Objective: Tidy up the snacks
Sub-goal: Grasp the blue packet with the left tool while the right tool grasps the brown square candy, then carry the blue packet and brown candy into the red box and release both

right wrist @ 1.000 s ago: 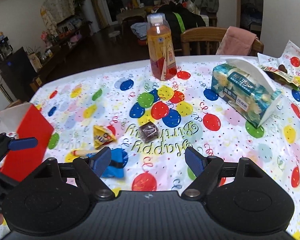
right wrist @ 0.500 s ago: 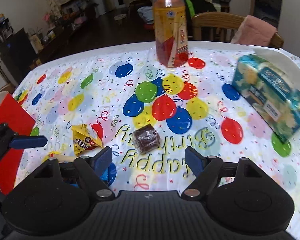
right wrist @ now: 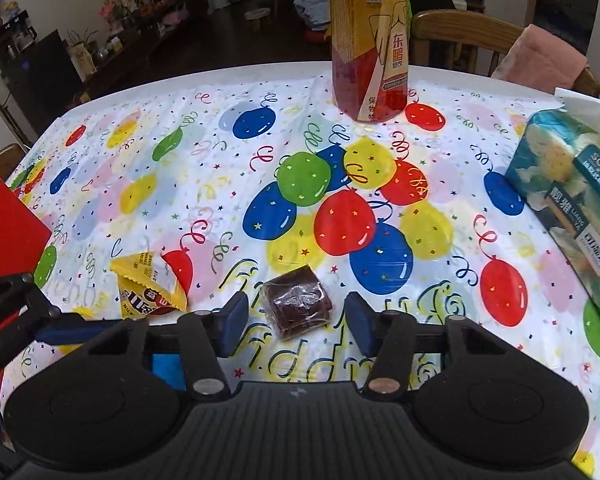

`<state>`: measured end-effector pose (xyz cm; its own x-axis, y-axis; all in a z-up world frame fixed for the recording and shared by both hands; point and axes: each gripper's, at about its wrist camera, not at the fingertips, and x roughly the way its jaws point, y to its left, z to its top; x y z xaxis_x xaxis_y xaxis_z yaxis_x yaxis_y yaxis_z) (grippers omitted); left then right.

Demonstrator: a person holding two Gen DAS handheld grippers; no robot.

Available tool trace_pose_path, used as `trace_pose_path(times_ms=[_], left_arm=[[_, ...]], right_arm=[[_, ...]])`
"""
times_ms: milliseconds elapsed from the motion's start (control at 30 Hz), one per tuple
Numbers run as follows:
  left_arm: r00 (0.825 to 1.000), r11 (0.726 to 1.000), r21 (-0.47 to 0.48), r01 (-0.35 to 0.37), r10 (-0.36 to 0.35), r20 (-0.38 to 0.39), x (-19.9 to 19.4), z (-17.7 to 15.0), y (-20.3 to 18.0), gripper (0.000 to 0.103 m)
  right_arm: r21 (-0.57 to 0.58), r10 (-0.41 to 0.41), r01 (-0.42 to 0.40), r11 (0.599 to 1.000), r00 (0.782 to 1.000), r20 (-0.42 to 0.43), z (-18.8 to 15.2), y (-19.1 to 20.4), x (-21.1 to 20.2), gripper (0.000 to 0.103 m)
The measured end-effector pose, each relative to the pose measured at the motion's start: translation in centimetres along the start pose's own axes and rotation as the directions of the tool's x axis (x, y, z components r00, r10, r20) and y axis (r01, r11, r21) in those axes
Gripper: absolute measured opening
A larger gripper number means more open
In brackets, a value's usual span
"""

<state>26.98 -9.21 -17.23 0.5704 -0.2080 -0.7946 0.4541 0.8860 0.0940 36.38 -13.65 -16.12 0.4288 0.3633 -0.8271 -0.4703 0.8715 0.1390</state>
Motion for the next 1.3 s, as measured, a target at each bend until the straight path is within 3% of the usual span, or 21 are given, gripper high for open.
trace_pose_path(times_ms=[233,667,1300], left_arm=[[1.000,0.998,0.056,-0.030,0.030,0.002,-0.3,-0.4,-1.1,0.062],[0.997,0.995,-0.059,-0.077,0.077,0.001,-1.7,-1.3,-0.7,0.043],[0.993,0.964,-0.246,-0.098,0.111,0.040,-9.8,-3.6,0.3,0.042]], right_arm=[[-0.023,-0.004,0.004,1.000,1.000,0.000,-0.3,0.5,0.2,0.034],[0.017,-0.015,0.014,1.000,0.999,0.039,-1.9,1.5,-3.0,0.032],[0.000,0.018,-0.018,1.000,0.995,0.098,-5.6,6.3,-13.3,0.032]])
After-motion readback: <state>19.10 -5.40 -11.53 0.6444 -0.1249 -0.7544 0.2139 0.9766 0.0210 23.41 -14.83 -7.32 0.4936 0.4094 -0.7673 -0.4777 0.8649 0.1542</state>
